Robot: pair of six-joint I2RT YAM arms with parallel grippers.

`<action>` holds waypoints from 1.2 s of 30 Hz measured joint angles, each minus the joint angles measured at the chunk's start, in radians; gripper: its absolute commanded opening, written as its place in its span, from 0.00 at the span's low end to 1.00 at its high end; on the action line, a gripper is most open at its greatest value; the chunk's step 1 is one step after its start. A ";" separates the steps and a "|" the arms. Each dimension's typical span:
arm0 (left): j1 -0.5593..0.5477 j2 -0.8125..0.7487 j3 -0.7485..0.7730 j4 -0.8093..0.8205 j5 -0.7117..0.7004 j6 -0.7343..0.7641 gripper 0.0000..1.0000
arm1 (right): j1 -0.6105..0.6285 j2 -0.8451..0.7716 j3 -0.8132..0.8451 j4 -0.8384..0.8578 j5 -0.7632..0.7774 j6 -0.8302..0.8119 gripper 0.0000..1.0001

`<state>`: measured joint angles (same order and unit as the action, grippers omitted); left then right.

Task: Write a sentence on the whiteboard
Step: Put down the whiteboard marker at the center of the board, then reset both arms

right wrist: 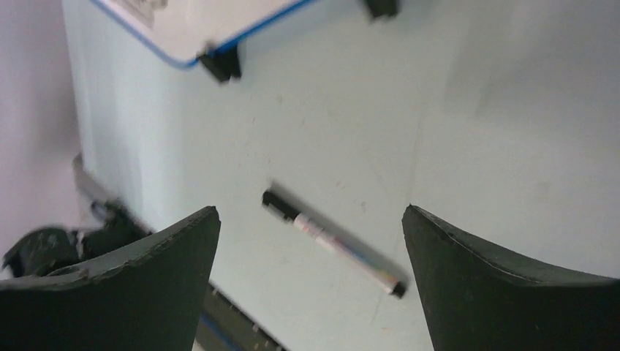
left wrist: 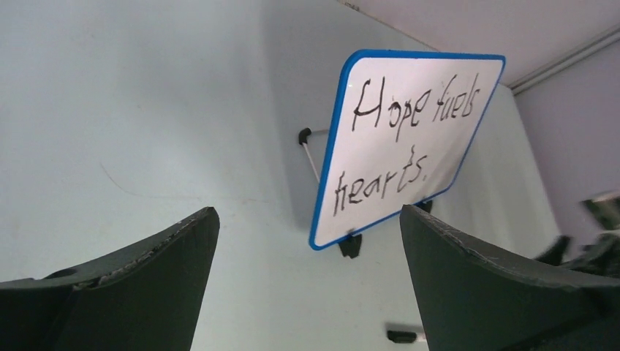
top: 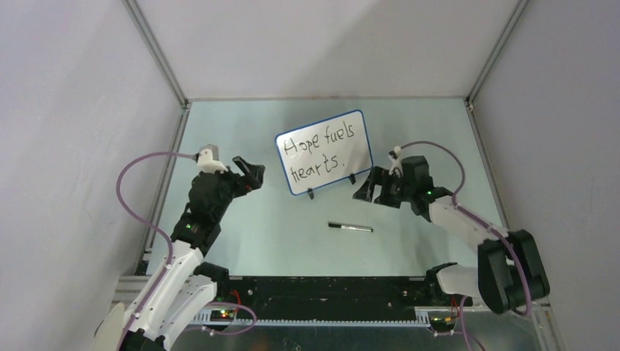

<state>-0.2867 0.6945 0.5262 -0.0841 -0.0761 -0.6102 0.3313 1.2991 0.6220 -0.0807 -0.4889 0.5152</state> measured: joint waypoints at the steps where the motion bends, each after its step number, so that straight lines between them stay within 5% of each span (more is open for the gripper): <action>1: 0.000 0.004 0.002 0.007 -0.004 0.032 0.99 | -0.012 -0.036 0.006 -0.016 0.042 -0.011 0.98; 6: 0.000 0.029 -0.011 0.055 -0.081 0.186 0.99 | -0.069 -0.214 0.002 -0.006 0.296 -0.064 0.99; 10: 0.003 -0.006 -0.169 0.278 -0.177 0.317 0.99 | -0.092 -0.327 -0.083 0.151 0.493 -0.200 0.99; 15: 0.102 0.035 -0.367 0.529 -0.221 0.427 0.99 | -0.276 -0.397 -0.286 0.401 0.513 -0.319 0.94; 19: 0.264 0.183 -0.375 0.711 -0.173 0.434 0.99 | -0.455 -0.342 -0.419 0.587 0.429 -0.329 0.94; 28: 0.383 0.318 -0.375 0.967 -0.028 0.401 0.97 | -0.444 -0.087 -0.438 0.885 0.399 -0.359 0.95; 36: 0.411 0.323 -0.378 1.066 0.007 0.383 0.99 | -0.359 0.057 -0.411 0.979 0.489 -0.409 0.99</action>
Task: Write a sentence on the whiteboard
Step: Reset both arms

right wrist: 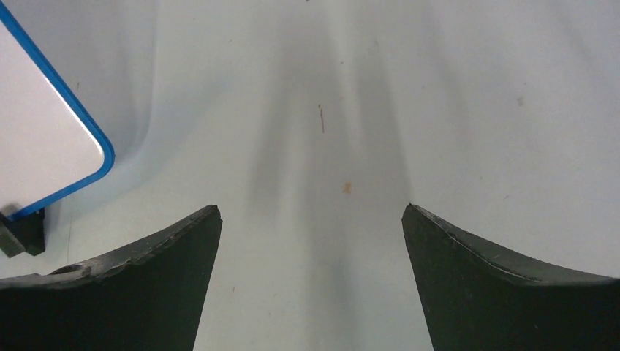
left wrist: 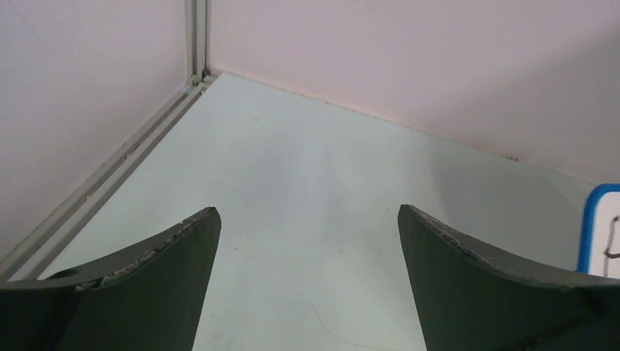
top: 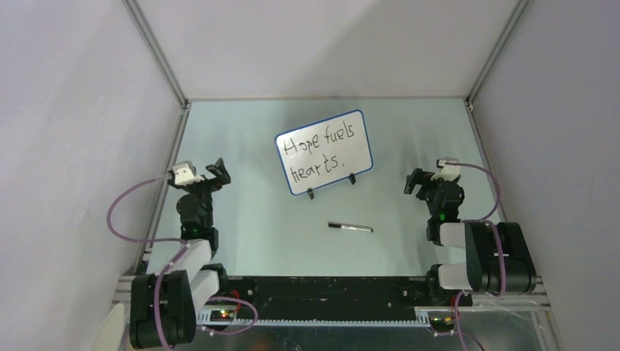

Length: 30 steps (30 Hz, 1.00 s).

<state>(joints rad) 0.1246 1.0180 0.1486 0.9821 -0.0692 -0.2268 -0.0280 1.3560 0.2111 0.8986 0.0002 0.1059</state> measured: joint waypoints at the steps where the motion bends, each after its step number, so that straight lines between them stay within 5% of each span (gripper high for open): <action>1: 0.000 -0.022 -0.007 0.000 0.003 0.001 0.99 | 0.003 0.000 0.002 0.004 0.012 -0.006 0.99; 6: -0.023 -0.140 -0.042 -0.034 -0.046 0.072 0.99 | 0.014 0.000 0.010 0.017 0.047 -0.021 0.99; 14: -0.006 0.230 -0.027 0.042 -0.062 0.111 0.99 | 0.014 0.000 0.010 0.020 0.061 -0.030 0.99; 30: -0.020 0.243 -0.001 0.061 -0.033 0.156 0.99 | 0.014 0.000 0.010 0.020 0.064 -0.032 0.99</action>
<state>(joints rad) 0.1047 1.2606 0.1478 1.0435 -0.1020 -0.0711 -0.0139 1.3560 0.2214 0.9188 0.0643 0.0742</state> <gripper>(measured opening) 0.994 0.992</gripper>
